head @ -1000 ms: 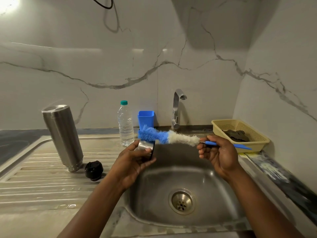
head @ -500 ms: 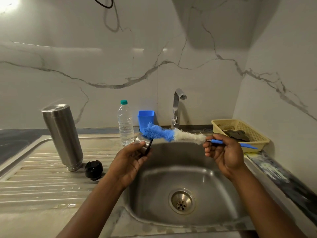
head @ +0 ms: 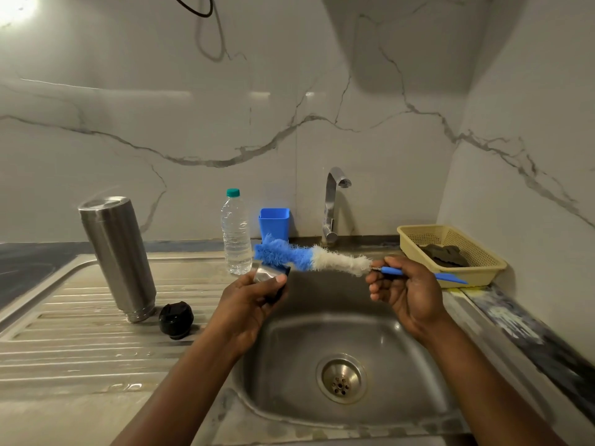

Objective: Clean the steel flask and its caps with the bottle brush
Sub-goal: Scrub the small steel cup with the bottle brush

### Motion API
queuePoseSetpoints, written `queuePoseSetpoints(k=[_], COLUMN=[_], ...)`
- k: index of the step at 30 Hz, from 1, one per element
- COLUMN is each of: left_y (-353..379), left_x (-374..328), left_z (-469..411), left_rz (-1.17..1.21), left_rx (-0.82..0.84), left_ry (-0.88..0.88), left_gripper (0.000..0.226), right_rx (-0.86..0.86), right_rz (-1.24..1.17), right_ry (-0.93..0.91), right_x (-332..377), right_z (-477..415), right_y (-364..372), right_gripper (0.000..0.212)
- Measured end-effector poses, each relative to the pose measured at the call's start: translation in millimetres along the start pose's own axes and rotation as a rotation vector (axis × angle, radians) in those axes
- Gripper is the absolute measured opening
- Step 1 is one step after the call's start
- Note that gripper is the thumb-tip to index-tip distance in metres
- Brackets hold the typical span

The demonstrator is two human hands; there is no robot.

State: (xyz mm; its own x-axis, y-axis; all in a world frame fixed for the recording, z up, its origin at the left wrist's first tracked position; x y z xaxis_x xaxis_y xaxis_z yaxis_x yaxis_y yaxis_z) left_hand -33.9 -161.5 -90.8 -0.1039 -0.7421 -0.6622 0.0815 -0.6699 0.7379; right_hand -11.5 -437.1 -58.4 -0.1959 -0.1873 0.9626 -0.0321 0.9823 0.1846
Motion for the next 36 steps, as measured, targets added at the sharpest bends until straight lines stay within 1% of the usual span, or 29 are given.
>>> queuePoseSetpoints(k=[2, 5, 7, 9, 12, 15, 18, 23, 24, 27, 30, 33, 36], left_y=[-3, -6, -6, -4, -4, -5, -5, 3, 2, -3, -6, -11, -12], left_x=[-3, -13, -13, -9, -3, -8, -8, 2, 1, -3, -5, -8, -6], left_z=[-1, -3, -4, -3, -3, -4, -3, -2, -4, -7, -8, -9, -10], left_rz=[0.015, 0.084, 0.121, 0.123, 0.049, -0.018, -0.010, 0.032, 0.044, 0.122, 0.200, 0.215, 0.102], left_rx=[-0.014, -0.032, -0.021, -0.009, -0.008, -0.023, -0.010, 0.059, 0.055, 0.021, -0.017, -0.063, -0.071], left_ry=[0.010, 0.058, 0.064, 0.042, 0.025, 0.053, 0.048, -0.024, -0.015, -0.006, -0.004, 0.033, 0.016], left_gripper=[0.043, 0.063, 0.067, 0.066, 0.061, 0.052, 0.048, 0.032, 0.033, 0.046, 0.051, 0.044, 0.042], right_rx=[-0.005, -0.065, -0.080, -0.050, -0.010, -0.060, -0.095, -0.021, -0.026, -0.076, -0.112, -0.099, -0.048], right_rz=[-0.003, -0.022, -0.022, -0.012, -0.006, -0.025, -0.037, -0.036, -0.035, -0.060, -0.091, -0.069, 0.003], right_ry=[0.000, -0.011, -0.005, 0.008, 0.023, 0.003, 0.001, 0.024, 0.017, 0.003, 0.007, 0.016, 0.018], right_x=[4, 11, 8, 1, -3, 7, 8, 2, 4, 10, 11, 11, 7], right_z=[0, 0, 1, 0, -1, -1, 1, 1, 1, 0, -1, 0, 0], right_y=[-1, -17, -19, -10, 1, -14, -21, 0, -1, -15, -24, -23, -14], right_gripper=[0.036, 0.035, 0.034, 0.035, 0.036, 0.035, 0.034, 0.035, 0.035, 0.033, 0.033, 0.034, 0.034])
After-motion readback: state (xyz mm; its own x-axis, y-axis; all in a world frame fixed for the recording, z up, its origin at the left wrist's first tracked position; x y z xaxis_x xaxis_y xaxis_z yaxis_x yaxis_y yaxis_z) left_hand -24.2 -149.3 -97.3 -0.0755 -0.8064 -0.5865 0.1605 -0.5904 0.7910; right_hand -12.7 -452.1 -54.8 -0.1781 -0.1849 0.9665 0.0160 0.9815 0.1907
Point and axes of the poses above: each hand's wrist, its own z-axis away from the middle knuckle, its own y-axis out of the palm, x = y × z, the point moved 8 cm from there along -z, towards the middle knuckle, and after that the axes turned 13 degrees about z, right-handed, at the moved point
